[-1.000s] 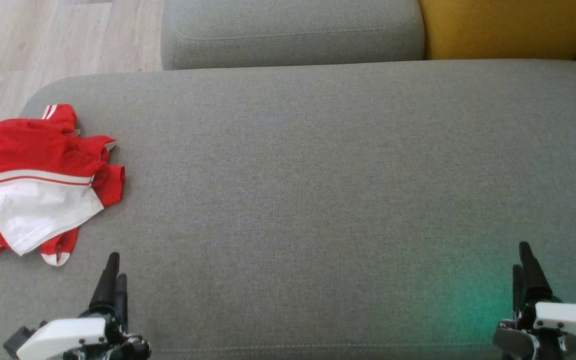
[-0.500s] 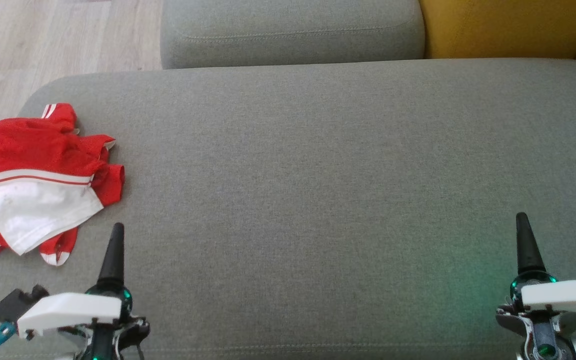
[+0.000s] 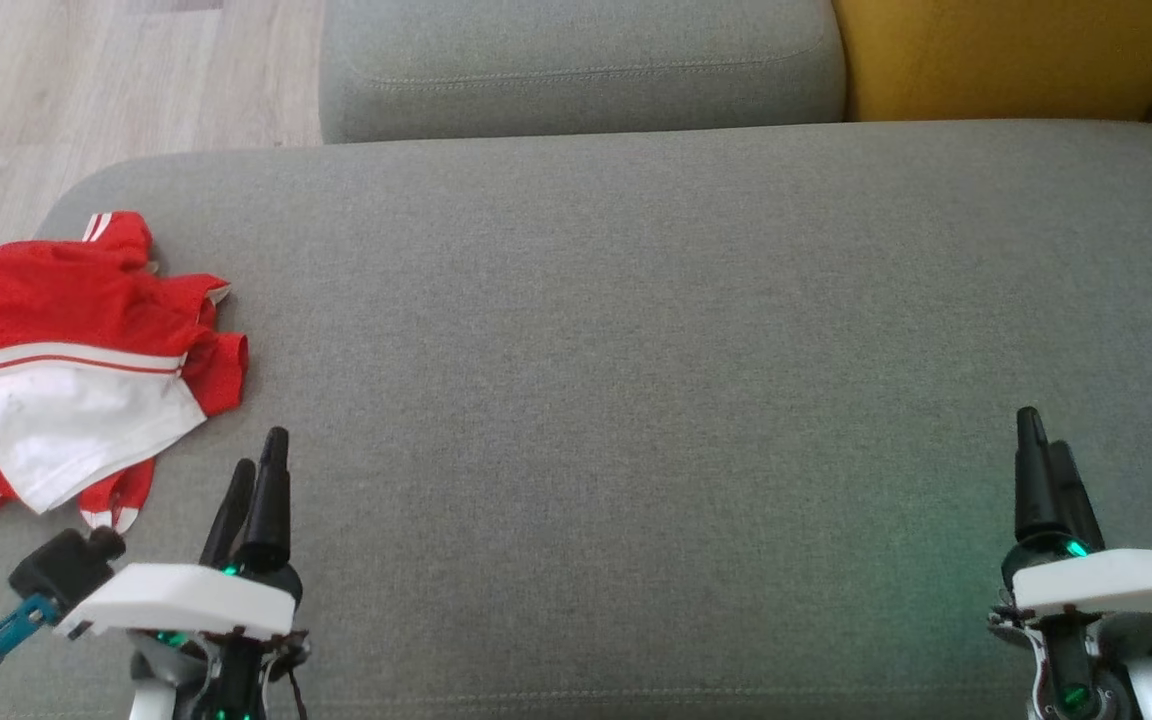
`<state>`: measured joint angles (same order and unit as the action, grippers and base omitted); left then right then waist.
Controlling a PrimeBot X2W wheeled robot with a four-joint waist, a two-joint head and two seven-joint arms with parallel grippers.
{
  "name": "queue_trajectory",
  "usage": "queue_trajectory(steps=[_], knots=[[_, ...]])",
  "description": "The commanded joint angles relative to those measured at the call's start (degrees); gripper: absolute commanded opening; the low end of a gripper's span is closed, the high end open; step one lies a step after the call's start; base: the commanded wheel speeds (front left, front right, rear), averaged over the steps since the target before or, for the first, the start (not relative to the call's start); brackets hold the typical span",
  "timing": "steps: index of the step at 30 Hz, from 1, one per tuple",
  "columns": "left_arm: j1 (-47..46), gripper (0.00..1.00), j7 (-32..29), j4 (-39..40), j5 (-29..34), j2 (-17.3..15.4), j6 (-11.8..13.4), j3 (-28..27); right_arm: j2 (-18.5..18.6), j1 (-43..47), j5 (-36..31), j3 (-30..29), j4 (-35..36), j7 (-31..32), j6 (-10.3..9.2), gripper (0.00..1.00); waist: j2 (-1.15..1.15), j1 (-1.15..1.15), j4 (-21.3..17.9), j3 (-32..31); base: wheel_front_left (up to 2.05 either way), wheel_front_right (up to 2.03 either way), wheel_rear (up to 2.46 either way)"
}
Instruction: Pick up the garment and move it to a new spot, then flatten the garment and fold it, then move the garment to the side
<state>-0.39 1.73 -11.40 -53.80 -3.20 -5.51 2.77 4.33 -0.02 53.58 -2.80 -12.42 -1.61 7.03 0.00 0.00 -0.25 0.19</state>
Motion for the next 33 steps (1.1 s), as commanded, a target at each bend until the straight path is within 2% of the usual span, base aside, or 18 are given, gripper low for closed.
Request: queue_trajectory(steps=[1,18,33], knots=[[-3.1,1.00,0.9,2.6,2.4,-1.3,0.3,-0.2,1.1,-2.5,-2.4,0.6,2.1,-0.9,0.19,1.00,0.00,0.00,0.0,0.0,0.00,0.00,0.00],[-3.9,1.00,3.8,4.3,14.7,-5.3,5.0,5.2,1.1,-3.1,-16.5,1.5,1.4,-3.8,0.25,1.00,0.00,0.00,0.0,-0.3,0.00,0.00,0.00],[-5.0,1.00,6.3,3.6,23.9,-7.7,8.2,7.7,1.3,-4.1,-28.7,2.8,1.0,-6.2,0.31,1.00,0.00,0.00,0.1,-0.2,0.00,0.00,0.00]])
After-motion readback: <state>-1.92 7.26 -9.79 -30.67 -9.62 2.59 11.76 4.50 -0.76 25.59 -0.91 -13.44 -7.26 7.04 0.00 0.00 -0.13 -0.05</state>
